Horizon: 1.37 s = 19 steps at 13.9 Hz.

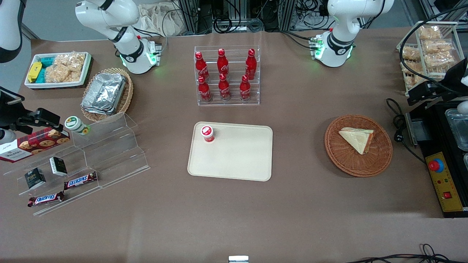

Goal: Place sandwich from basket to tray
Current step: 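Lower the left gripper over the wrapped sandwich in the wicker basket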

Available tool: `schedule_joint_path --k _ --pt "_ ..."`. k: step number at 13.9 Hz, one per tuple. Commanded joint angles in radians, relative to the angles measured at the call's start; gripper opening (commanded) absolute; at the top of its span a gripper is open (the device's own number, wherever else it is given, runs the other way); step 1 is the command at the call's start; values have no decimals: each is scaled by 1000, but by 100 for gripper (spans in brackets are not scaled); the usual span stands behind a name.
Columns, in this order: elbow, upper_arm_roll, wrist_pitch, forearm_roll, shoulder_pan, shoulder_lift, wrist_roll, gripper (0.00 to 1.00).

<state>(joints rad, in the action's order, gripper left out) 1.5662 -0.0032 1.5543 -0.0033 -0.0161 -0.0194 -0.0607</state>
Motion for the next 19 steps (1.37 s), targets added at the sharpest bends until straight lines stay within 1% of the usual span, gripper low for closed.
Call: schedule_joint_path --k 1,5,7,9,10,13,16,19 --pt "18 -12 10 16 -18 -20 25 100" --pt "25 -11 7 14 -21 -10 1 100" --pt "69 0 21 -7 -30 -1 -22 100" --pt "93 5 47 -23 -50 50 -22 100" --pt "115 11 78 -33 -51 67 -22 100" --pt "257 23 242 -89 -100 90 -24 100" --pt "328 23 321 -125 -125 151 -37 100" --pt "455 23 498 -191 -128 197 -47 100"
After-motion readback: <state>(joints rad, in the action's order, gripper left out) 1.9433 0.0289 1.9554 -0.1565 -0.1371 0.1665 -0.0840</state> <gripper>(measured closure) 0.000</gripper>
